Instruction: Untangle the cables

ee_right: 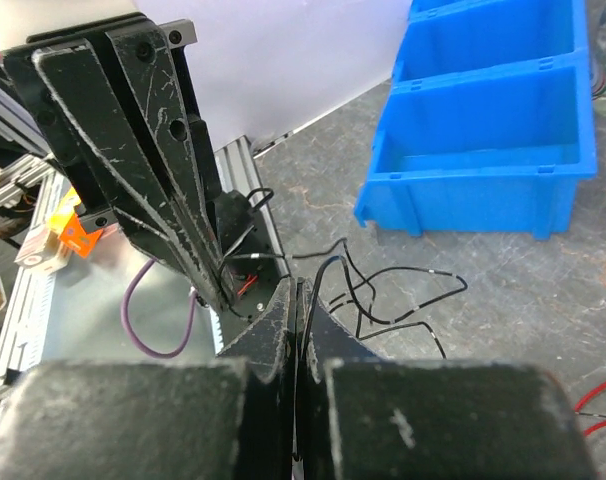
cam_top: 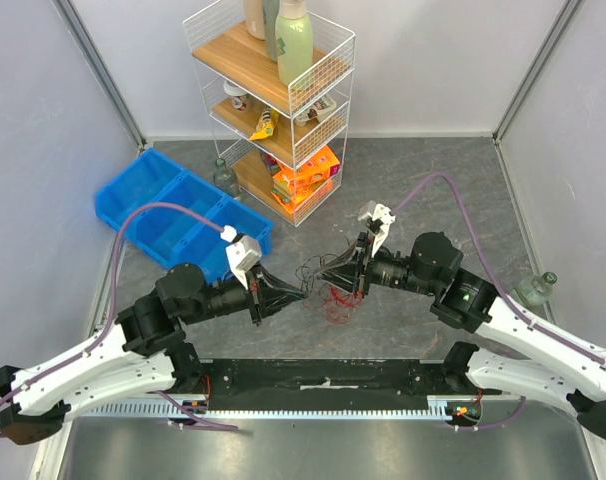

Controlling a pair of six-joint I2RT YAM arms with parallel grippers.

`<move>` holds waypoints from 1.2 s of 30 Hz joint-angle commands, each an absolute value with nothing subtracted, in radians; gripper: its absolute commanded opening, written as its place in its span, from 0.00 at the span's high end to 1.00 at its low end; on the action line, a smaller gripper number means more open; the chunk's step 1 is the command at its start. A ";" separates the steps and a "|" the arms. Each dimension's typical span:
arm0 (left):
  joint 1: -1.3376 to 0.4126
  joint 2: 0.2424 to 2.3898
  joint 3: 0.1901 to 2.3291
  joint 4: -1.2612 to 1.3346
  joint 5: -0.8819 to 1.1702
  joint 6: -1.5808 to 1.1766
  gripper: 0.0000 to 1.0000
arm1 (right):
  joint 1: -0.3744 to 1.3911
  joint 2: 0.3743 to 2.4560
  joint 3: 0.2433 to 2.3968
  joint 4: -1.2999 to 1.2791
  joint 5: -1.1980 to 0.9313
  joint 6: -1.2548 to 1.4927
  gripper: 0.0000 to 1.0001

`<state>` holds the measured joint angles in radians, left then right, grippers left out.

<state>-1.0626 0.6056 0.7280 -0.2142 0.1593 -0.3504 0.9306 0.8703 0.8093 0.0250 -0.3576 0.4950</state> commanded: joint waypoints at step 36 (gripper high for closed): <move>-1.068 0.644 0.558 0.313 0.170 -0.129 0.91 | 0.960 0.986 0.856 0.221 -0.353 1.037 1.00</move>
<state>-1.0626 0.6529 0.5797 0.2157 0.2333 -0.1604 0.9516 0.9958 0.8589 0.1688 -0.3840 0.9890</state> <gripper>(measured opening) 0.078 0.007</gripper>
